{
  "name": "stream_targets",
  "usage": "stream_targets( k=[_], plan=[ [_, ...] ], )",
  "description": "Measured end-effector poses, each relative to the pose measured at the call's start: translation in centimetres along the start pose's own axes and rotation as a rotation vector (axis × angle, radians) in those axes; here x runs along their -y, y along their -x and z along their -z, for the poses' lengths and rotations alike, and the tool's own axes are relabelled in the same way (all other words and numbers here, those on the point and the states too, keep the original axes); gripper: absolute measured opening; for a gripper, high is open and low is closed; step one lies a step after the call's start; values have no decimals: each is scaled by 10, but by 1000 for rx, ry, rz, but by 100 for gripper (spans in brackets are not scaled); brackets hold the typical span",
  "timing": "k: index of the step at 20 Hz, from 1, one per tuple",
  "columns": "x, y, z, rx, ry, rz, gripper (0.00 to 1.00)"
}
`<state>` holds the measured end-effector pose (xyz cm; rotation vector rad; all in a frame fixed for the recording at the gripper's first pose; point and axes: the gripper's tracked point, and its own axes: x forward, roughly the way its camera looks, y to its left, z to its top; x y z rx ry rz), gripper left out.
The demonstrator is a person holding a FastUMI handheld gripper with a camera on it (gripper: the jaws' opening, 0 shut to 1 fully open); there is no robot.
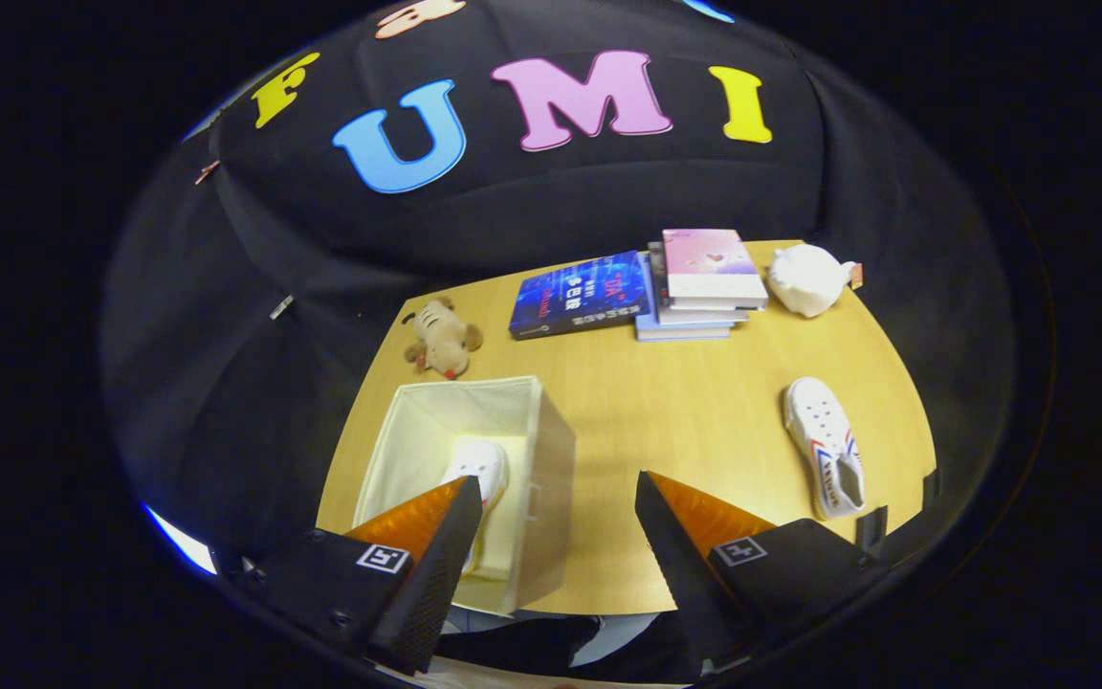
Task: Open the storage box then place both shoes into the box .Put the left shoe in first, then the right shoe, with the right side of both shoes facing outward in a uniform manner.
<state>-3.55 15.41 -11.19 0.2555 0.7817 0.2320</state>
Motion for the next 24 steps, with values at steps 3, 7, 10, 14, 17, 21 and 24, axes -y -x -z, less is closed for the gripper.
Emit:
stream_targets(
  k=[3, 7, 10, 14, 17, 21, 24],
  plan=[
    [68, 10, -1, 14, -25, 54, 99],
    [166, 2, 18, -34, -51, 138, 99],
    [224, -3, 28, -74, -49, 164, 99],
    [290, -21, 39, -115, 9, 185, 99],
    [332, -40, 50, -164, 42, 200, 99],
    [375, -68, 66, -244, 52, 194, 99],
    [383, -85, 76, -290, 38, 158, 99]
  ],
)
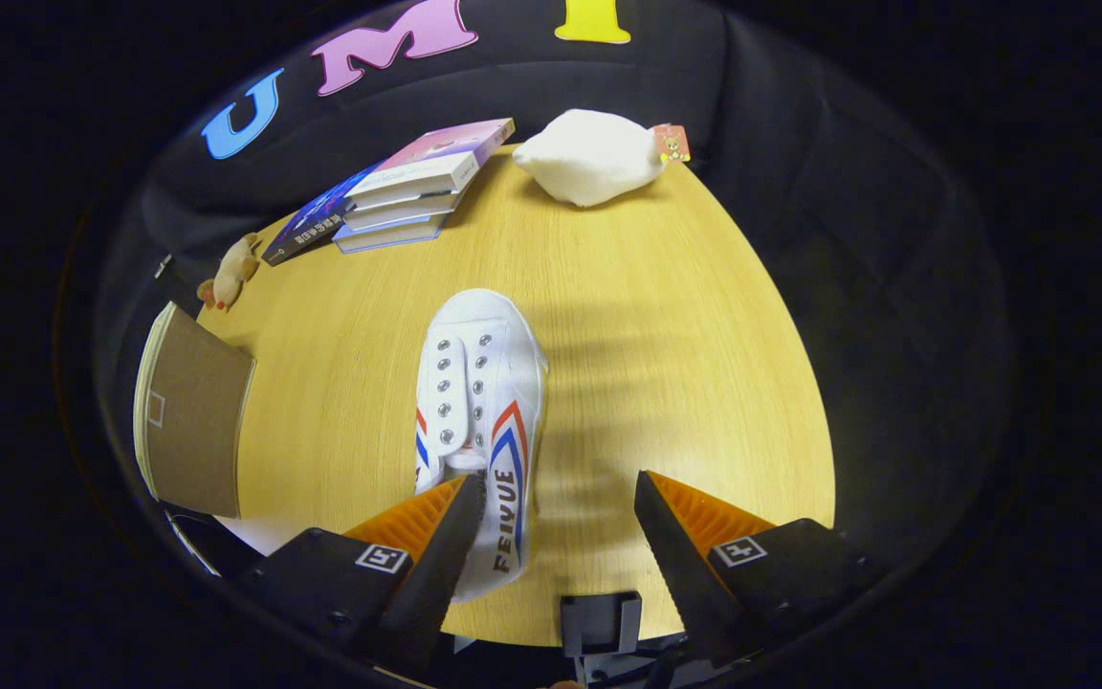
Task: Open the storage box then place both shoes into the box .Put the left shoe in first, then the right shoe, with the right side of both shoes facing outward in a uniform manner.
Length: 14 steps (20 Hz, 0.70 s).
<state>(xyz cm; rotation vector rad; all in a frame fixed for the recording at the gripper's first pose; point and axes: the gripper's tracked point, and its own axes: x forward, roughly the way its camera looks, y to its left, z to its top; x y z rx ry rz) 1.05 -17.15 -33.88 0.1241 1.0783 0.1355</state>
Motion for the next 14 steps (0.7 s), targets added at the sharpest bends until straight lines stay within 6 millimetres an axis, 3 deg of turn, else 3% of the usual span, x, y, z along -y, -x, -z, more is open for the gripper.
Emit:
stream_targets(
  k=[4, 6, 7, 8, 9, 11, 14],
  plan=[
    [-5, -19, 0, -27, -18, -34, 99],
    [-9, -24, -3, -33, -34, -48, 93],
    [-13, -27, -3, -37, -51, -59, 80],
    [-18, -29, -4, -42, -69, -77, 76],
    [-25, -29, -2, -51, -90, -91, 59],
    [-23, -31, 0, -62, -106, -64, 37],
    [-22, -33, -2, -65, -124, -40, 29]
  ],
)
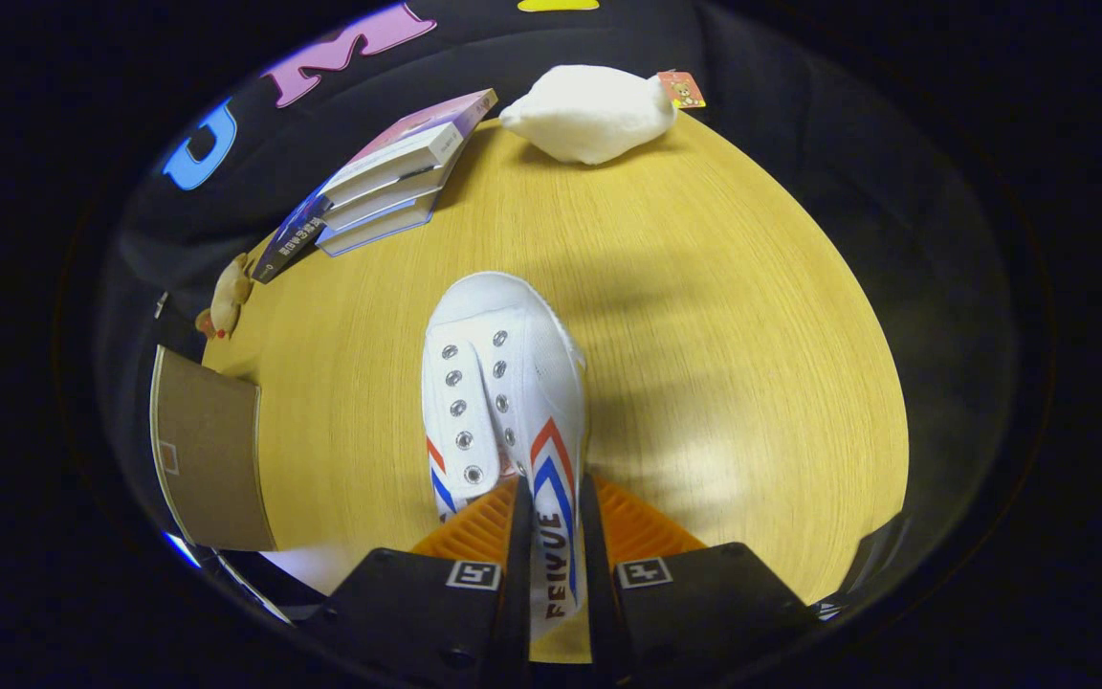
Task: Open the storage box then place both shoes into the box .Put the left shoe in first, then the right shoe, with the right side of both shoes facing outward in a uniform manner.
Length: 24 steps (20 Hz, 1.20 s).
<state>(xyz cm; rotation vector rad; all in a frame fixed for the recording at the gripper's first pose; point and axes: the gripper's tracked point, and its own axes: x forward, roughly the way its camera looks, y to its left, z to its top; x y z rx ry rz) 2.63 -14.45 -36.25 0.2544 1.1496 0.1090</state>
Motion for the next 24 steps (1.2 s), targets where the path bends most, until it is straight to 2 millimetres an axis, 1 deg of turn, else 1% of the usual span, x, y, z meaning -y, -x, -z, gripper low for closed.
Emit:
stream_targets(
  k=[1, 2, 3, 4, 6, 8, 12, 14, 16, 18, 20, 21, 24],
  plan=[
    [2, 3, -1, 2, 1, 7, 20],
    [2, -3, 1, 8, -1, 13, 18],
    [0, 2, 0, 3, -3, 14, 10],
    [-3, 4, 5, -15, -10, 8, 9],
    [-9, 8, 1, -13, -50, -1, 9],
    [-14, 18, -2, -5, -94, -6, 9],
    [-37, 60, -8, 38, -141, -24, 9],
    [-55, 83, -16, 71, -145, -27, 9],
    [-82, 106, -21, 100, -142, -41, 9],
    [-117, 127, -27, 126, -135, -69, 9],
    [-158, 146, -31, 147, -135, -114, 9],
    [-190, 147, -29, 151, -133, -140, 9],
    [-253, 164, -25, 158, -149, -208, 9]
  ],
)
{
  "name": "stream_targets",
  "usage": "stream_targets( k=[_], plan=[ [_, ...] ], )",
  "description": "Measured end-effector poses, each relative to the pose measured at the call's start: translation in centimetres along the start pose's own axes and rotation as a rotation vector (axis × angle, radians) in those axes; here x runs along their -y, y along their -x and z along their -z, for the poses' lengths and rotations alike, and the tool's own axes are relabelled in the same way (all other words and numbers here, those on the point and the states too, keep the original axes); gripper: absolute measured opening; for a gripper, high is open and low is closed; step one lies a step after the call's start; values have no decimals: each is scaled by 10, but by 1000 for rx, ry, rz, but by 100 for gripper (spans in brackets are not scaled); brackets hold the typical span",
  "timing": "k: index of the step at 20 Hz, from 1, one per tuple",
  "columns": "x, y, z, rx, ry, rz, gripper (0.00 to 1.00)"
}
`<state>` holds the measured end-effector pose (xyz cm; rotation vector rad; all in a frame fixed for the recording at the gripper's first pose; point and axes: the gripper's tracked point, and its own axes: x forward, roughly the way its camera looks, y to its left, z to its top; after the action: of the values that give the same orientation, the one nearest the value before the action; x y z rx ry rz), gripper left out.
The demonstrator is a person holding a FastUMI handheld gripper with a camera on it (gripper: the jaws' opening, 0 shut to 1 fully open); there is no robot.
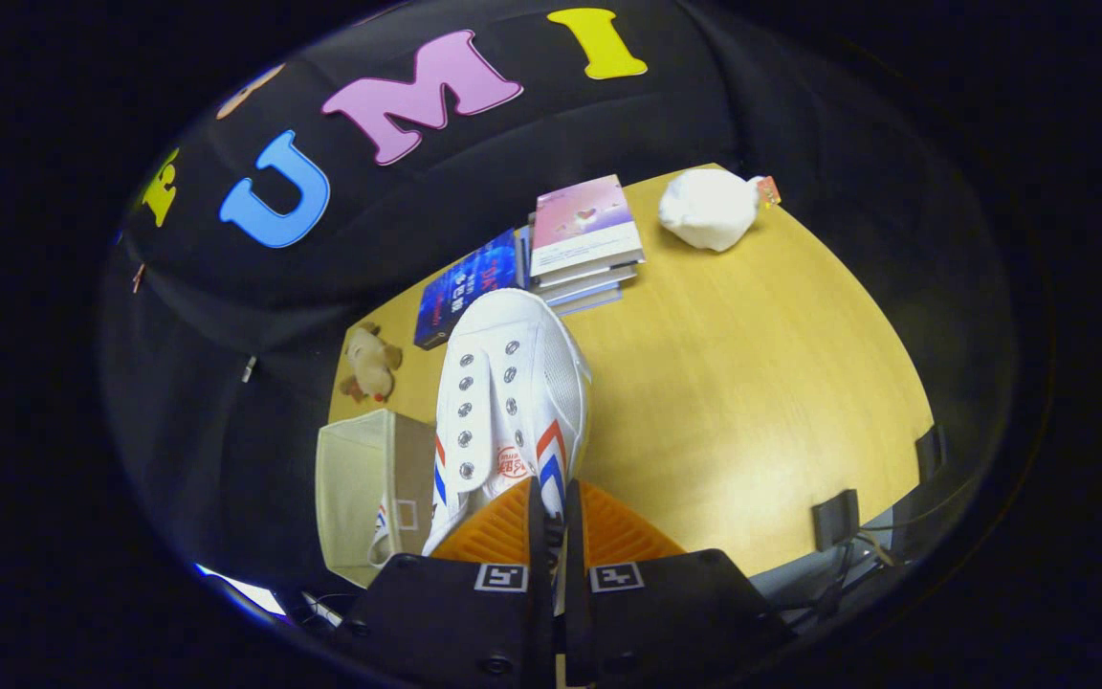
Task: Open the storage box then place both shoes into the box .Put the left shoe in first, then the right shoe, with the right side of both shoes facing outward in a uniform manner.
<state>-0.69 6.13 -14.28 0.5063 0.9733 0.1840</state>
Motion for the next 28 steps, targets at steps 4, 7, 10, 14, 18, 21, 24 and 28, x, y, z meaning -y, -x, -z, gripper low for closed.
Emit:
stream_targets(
  k=[4, 7, 10, 14, 18, 21, 24, 28],
  plan=[
    [-73, -2, 21, -10, -15, -68, 9],
    [-110, -9, 46, -40, -6, -89, 9],
    [-142, -22, 69, -74, 37, -99, 9],
    [-182, -42, 100, -132, 66, -132, 9],
    [-187, -71, 125, -172, 133, -72, 9],
    [-175, -91, 139, -202, 149, 15, 9],
    [-162, -87, 135, -220, 161, 80, 9],
    [-157, -100, 137, -216, 177, 135, 11]
  ],
)
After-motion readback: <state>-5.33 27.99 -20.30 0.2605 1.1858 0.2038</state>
